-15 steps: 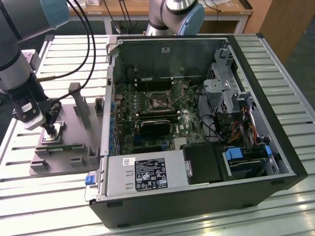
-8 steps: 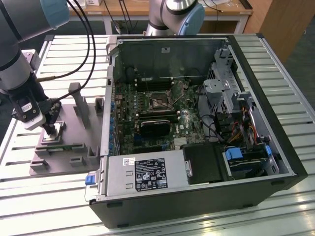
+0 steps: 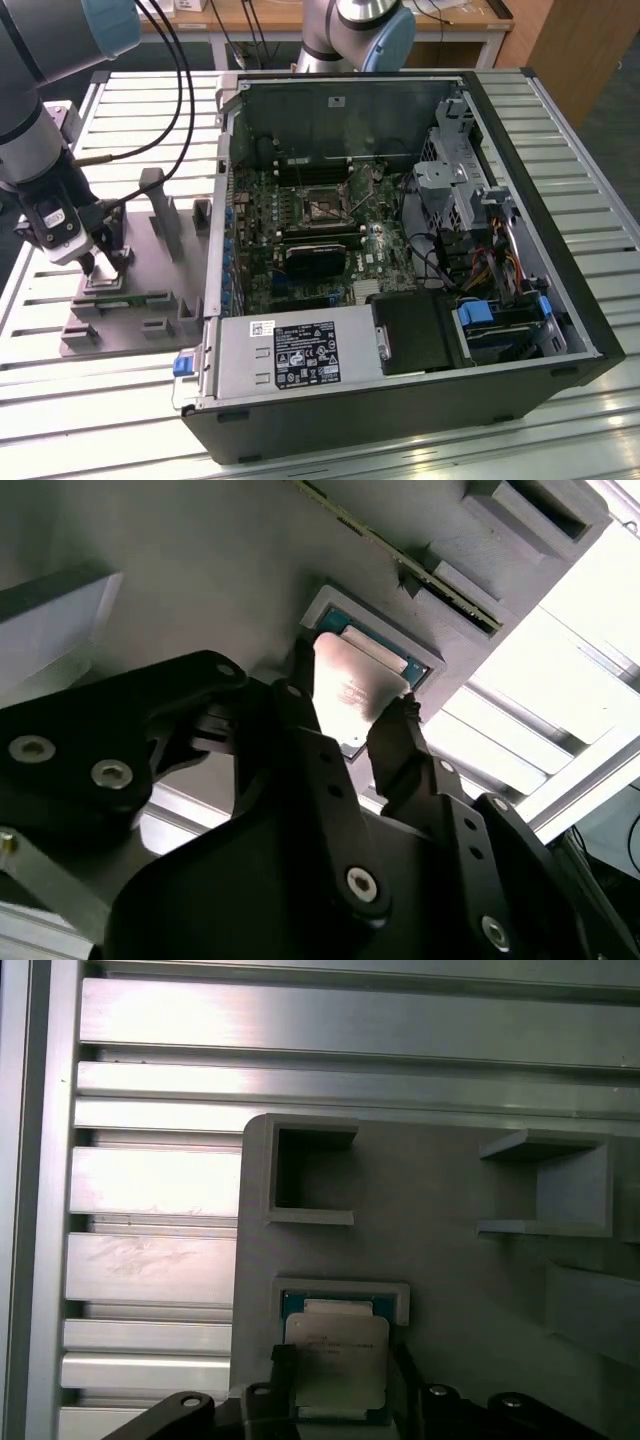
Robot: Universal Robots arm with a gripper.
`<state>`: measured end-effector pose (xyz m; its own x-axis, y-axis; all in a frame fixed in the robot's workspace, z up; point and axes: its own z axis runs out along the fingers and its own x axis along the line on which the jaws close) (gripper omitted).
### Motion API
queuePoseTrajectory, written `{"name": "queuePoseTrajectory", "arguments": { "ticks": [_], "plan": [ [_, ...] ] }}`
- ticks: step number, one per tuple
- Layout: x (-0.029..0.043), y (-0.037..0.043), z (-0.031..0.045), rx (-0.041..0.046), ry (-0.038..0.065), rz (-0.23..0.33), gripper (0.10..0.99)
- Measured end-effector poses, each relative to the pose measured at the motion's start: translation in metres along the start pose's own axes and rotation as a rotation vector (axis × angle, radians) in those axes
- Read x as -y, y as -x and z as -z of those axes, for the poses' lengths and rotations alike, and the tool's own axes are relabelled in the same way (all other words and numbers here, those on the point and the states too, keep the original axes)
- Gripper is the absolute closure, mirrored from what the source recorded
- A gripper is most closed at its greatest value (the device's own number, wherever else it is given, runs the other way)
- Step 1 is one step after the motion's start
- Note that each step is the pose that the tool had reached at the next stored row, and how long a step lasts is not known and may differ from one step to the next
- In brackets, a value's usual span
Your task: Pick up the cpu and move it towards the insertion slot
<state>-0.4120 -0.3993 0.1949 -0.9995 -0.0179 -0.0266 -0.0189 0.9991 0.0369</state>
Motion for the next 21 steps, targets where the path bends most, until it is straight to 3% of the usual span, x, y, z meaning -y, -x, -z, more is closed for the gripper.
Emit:
{"name": "queuePoseTrajectory", "arguments": {
  "ticks": [2, 5, 6, 21],
  "plan": [
    [0.0, 0.0, 0.0, 0.0, 0.0, 0.0, 0.561],
    [0.0, -0.0001, -0.0001, 0.0, 0.0, 0.0, 0.502],
    [0.0, -0.0001, -0.0001, 0.0, 0.0, 0.0, 0.439],
    [-0.0007, -0.0014, -0.0062, 0.0005, 0.0, -0.011, 0.439]
  ]
}}
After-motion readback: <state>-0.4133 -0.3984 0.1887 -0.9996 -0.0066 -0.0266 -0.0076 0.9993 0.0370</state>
